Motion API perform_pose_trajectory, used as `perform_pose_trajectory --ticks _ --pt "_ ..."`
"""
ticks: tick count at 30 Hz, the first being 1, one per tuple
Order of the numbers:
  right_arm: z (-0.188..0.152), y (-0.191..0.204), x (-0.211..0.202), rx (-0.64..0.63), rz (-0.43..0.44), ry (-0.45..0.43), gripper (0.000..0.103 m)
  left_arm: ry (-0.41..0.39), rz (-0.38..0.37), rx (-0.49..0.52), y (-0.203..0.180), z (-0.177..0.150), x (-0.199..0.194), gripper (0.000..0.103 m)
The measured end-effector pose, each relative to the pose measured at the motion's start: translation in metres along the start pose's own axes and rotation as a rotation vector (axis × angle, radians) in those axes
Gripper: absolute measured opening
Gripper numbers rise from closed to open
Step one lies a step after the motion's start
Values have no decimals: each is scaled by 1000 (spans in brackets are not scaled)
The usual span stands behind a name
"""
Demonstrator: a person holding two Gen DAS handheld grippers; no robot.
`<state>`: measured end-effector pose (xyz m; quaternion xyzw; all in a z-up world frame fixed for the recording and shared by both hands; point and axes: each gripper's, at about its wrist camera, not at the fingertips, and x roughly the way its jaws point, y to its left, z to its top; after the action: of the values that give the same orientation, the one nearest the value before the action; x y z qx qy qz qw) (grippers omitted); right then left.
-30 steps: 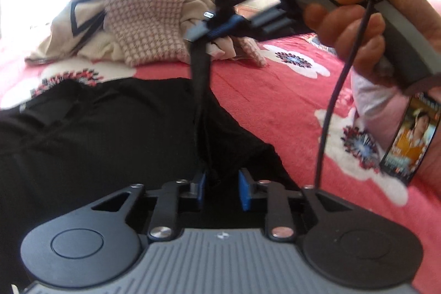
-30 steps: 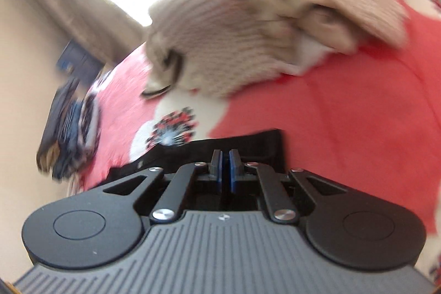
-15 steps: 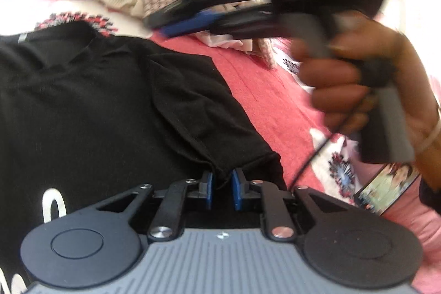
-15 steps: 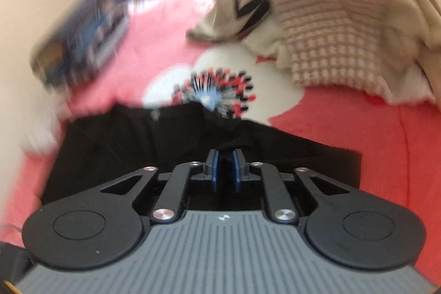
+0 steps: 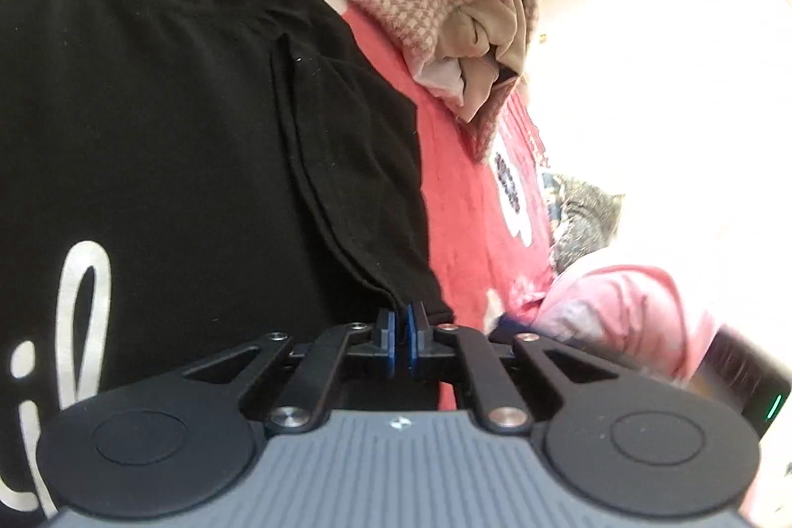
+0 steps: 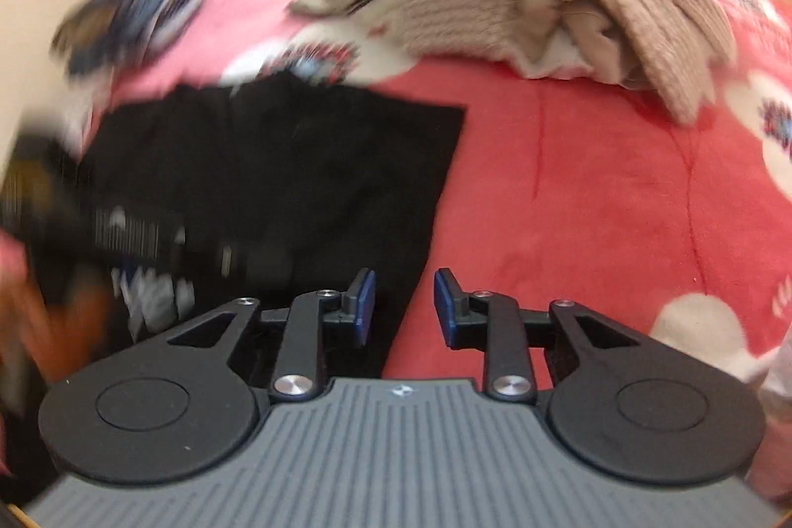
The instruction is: Fold clothes
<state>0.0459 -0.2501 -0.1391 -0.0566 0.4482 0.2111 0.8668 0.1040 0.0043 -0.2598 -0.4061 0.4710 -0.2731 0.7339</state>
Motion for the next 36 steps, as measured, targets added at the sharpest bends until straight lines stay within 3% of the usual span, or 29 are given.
perform_pose_trajectory --ticks 4,9,13,17,20,23,25,26,31,35,36 --pt "-11 20 24 -86 -79 8 30 -3 -45 -56 0 1 -3 5" --pt "-16 8 34 24 -144 -2 19 30 -38 -78 1 -5 0 5" --pt "-24 6 32 20 -177 -27 18 69 61 8 3 -14 11 5" --pt "-31 13 36 -42 -214 -45 18 67 97 107 -4 -19 9 7" --pt "-34 15 32 -88 -231 -46 28 72 131 175 -10 -20 0 8" --pt "-34 13 32 -69 -206 -50 27 37 197 276 -21 -21 -16 11" --pt "-33 12 33 -49 -185 -55 26 -43 261 398 -34 -23 -30 22" --pt "-33 11 34 -38 -175 -58 26 -68 273 442 -41 -22 -31 23" --pt "-32 8 37 13 -124 -71 23 -98 256 556 -65 2 2 28" --pt "-31 5 40 54 -83 -81 21 -96 372 596 -55 17 44 28" --pt "-30 5 40 65 -73 -84 21 -101 391 596 -50 19 48 18"
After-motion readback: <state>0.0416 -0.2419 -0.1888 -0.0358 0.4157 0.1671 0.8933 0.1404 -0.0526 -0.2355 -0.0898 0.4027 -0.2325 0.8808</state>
